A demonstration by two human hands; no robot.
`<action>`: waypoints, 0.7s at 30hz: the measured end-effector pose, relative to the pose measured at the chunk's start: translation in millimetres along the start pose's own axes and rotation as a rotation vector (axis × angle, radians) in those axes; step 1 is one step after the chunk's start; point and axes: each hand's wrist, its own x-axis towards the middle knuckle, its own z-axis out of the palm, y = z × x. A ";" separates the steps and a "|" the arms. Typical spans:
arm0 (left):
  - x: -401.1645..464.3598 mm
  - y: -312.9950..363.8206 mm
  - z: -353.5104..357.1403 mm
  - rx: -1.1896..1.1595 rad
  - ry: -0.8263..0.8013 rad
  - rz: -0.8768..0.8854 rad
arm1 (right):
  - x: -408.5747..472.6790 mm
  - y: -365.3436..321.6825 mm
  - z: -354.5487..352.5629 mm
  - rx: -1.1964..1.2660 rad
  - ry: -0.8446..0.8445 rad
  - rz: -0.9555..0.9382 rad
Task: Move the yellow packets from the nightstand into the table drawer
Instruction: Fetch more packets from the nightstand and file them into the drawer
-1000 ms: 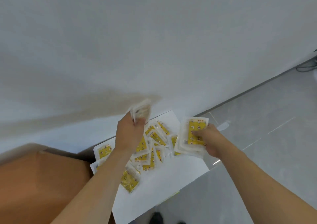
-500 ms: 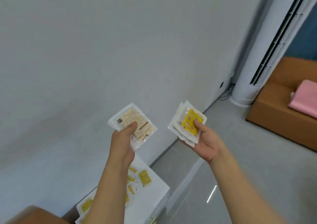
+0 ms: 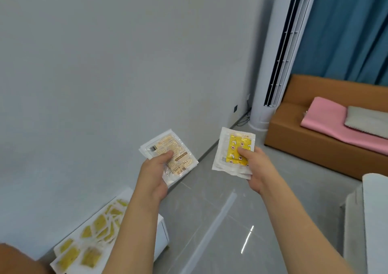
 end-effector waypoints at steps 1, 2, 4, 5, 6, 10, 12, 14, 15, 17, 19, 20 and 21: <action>-8.0 -11.5 9.4 0.011 0.009 -0.013 | -6.2 -2.2 -14.9 -0.011 0.009 -0.015; -14.6 -21.8 18.9 0.024 0.008 -0.025 | -11.3 -4.1 -28.8 -0.024 0.017 -0.024; -23.7 -39.0 38.7 0.050 -0.007 -0.043 | -19.8 -7.5 -54.9 -0.023 0.042 -0.031; -26.9 -46.3 49.1 0.059 -0.013 -0.052 | -24.2 -8.9 -67.7 -0.007 0.060 -0.029; -31.6 -53.9 60.2 0.059 -0.017 -0.063 | -29.4 -10.3 -80.4 0.000 0.076 -0.025; -64.0 -88.8 105.2 0.060 -0.041 -0.061 | -55.3 -22.8 -138.3 -0.011 0.095 -0.021; -85.7 -109.6 130.1 0.067 -0.069 -0.056 | -69.5 -32.4 -176.7 -0.006 0.105 -0.042; -109.3 -132.0 155.5 0.083 -0.075 -0.038 | -84.5 -39.6 -220.0 -0.008 0.109 -0.057; -120.9 -144.6 168.0 0.089 -0.071 -0.027 | -92.7 -43.4 -242.8 -0.019 0.107 -0.064; -143.1 -171.2 191.0 0.098 -0.063 -0.009 | -107.4 -51.8 -288.4 -0.033 0.098 -0.085; -166.2 -197.0 213.2 0.108 -0.058 -0.008 | -119.2 -58.0 -329.3 -0.026 0.112 -0.088; -176.8 -208.8 223.8 0.108 -0.058 -0.019 | -124.1 -59.7 -346.3 -0.023 0.123 -0.083; -188.7 -221.8 234.6 0.110 -0.057 -0.030 | -129.8 -61.7 -363.3 -0.028 0.126 -0.073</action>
